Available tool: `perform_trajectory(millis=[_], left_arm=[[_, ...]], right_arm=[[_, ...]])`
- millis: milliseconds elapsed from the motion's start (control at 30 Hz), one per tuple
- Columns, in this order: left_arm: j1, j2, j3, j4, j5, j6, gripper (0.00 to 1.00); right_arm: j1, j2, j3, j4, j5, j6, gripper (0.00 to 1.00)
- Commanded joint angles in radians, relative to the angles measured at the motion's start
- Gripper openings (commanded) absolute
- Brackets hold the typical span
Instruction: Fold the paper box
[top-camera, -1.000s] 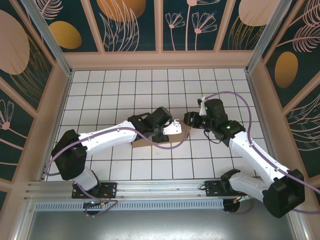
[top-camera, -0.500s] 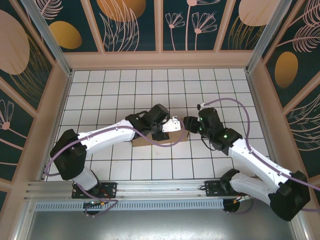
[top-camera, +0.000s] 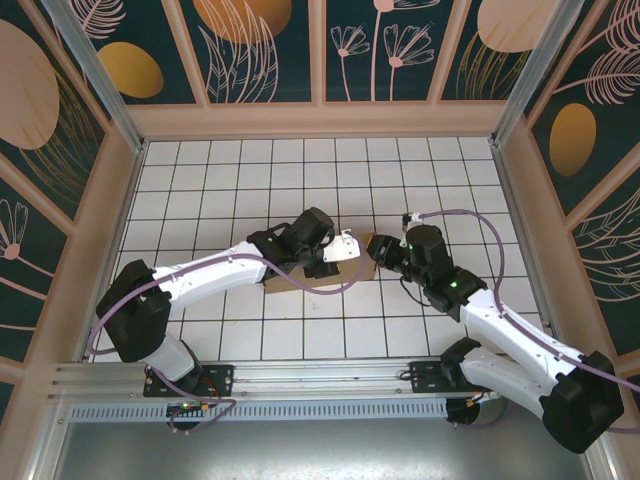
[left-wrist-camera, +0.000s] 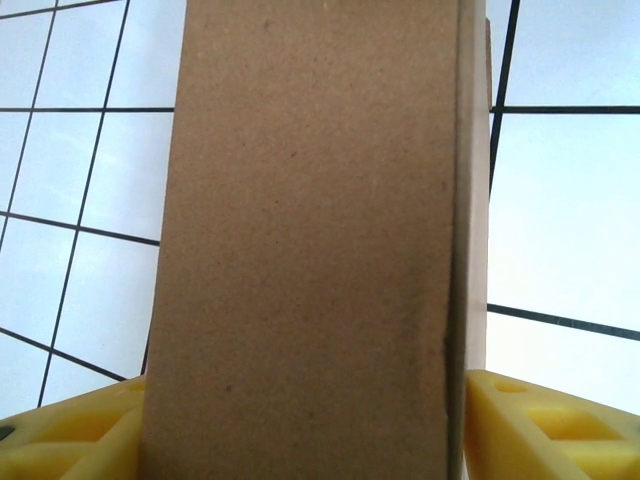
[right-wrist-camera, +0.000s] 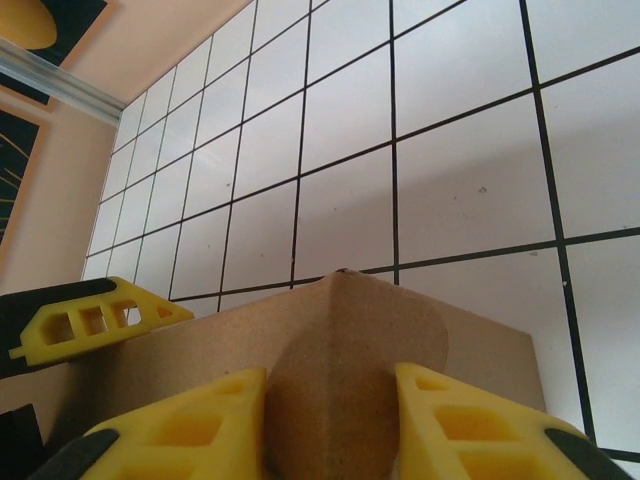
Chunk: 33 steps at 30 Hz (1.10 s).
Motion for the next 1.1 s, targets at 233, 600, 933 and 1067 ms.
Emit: perform_trajectory(millis=[233, 600, 933, 1067], left_arm=[[0.002, 0.088, -0.093, 0.05, 0.077, -0.032, 0.6], [0.002, 0.088, -0.077, 0.041, 0.062, -0.021, 0.61], [0.002, 0.06, -0.078, 0.044, 0.043, -0.015, 0.65], [0.006, 0.03, -0.07, 0.051, 0.02, -0.017, 0.69]], right_arm=[[0.033, -0.033, 0.182, -0.257, 0.052, -0.174, 0.39], [0.033, 0.022, 0.223, -0.157, -0.101, -0.183, 0.21], [0.02, 0.052, 0.081, -0.06, -0.115, -0.091, 0.14], [0.015, 0.058, 0.048, -0.096, -0.065, -0.074, 0.14]])
